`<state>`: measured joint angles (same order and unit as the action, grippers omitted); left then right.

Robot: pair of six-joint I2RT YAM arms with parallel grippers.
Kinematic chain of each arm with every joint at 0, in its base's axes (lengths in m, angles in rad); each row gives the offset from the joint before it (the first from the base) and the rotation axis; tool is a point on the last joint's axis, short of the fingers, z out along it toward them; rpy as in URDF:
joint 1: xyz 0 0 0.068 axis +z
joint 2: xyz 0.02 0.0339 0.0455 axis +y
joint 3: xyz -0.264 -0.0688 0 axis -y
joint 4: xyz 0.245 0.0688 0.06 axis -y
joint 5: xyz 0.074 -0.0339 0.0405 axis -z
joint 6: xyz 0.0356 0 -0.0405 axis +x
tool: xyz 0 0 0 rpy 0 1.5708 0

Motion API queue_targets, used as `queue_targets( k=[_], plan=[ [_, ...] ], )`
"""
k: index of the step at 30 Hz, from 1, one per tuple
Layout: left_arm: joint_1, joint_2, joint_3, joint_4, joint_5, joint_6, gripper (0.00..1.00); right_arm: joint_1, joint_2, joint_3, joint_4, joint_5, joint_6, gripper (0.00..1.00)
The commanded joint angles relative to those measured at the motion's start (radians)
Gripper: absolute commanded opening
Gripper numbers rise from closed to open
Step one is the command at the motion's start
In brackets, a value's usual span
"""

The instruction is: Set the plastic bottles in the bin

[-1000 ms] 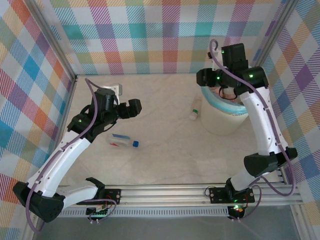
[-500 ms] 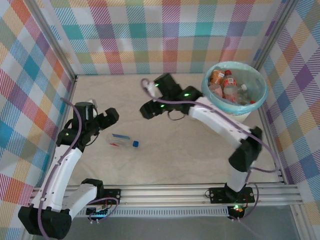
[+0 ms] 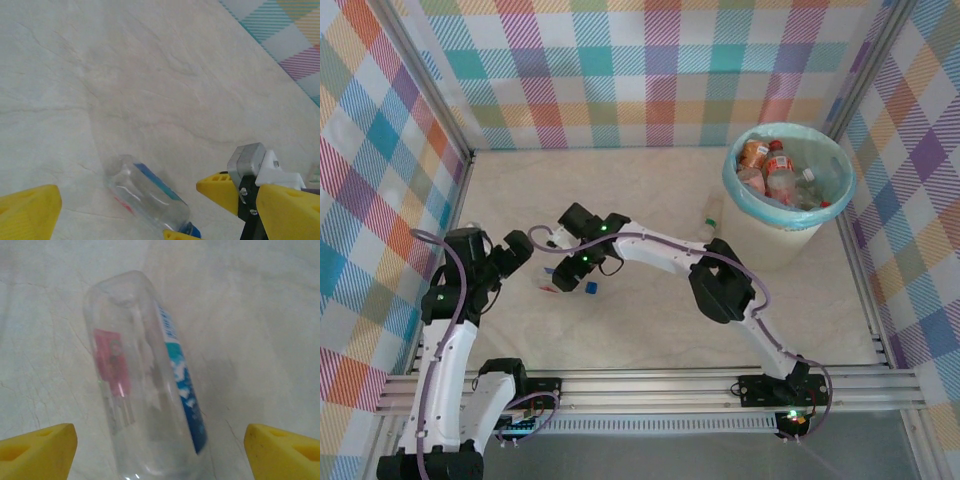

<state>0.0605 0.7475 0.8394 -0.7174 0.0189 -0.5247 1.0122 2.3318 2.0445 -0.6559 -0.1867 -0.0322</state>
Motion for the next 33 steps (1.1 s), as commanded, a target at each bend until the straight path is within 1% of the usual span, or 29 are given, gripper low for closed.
queue_targets(
  k=[1,7,9,11,14,16,19,22,24,27,30,33],
  plan=[
    [0.016,-0.026,0.004,-0.059,-0.074,0.036,1.0,0.028,0.038,0.054,0.017,-0.065,-0.051,0.88],
    [0.016,-0.033,0.013,-0.064,-0.071,0.048,1.0,0.037,0.099,0.082,-0.005,-0.088,-0.057,0.9],
    [0.016,-0.033,0.011,-0.06,-0.064,0.048,1.0,0.041,0.12,0.094,-0.017,-0.071,-0.057,0.89],
    [0.016,-0.033,0.006,-0.056,-0.056,0.048,1.0,0.043,0.134,0.117,-0.041,-0.057,-0.057,0.87],
    [0.016,-0.035,0.005,-0.056,-0.046,0.048,1.0,0.048,0.128,0.128,-0.049,-0.001,-0.057,0.84],
    [0.015,-0.036,0.007,-0.056,-0.043,0.049,1.0,0.049,0.116,0.129,-0.049,0.025,-0.057,0.79],
    [0.016,-0.037,0.019,-0.054,-0.04,0.054,1.0,0.05,0.076,0.13,-0.061,0.059,-0.057,0.67],
    [0.016,-0.039,0.032,-0.051,-0.048,0.063,1.0,0.05,0.016,0.103,-0.055,0.081,-0.057,0.6],
    [0.016,-0.037,0.042,-0.053,-0.051,0.066,1.0,0.049,-0.029,0.082,-0.047,0.08,-0.057,0.58],
    [0.016,-0.037,0.067,-0.057,-0.045,0.075,1.0,0.05,-0.099,0.044,-0.036,0.09,-0.057,0.57],
    [0.016,-0.032,0.096,-0.054,-0.039,0.09,0.99,0.049,-0.187,0.006,-0.039,0.135,-0.051,0.56],
    [0.015,-0.014,0.124,-0.033,-0.009,0.098,0.95,0.043,-0.288,-0.034,-0.049,0.195,-0.057,0.55]
  ],
)
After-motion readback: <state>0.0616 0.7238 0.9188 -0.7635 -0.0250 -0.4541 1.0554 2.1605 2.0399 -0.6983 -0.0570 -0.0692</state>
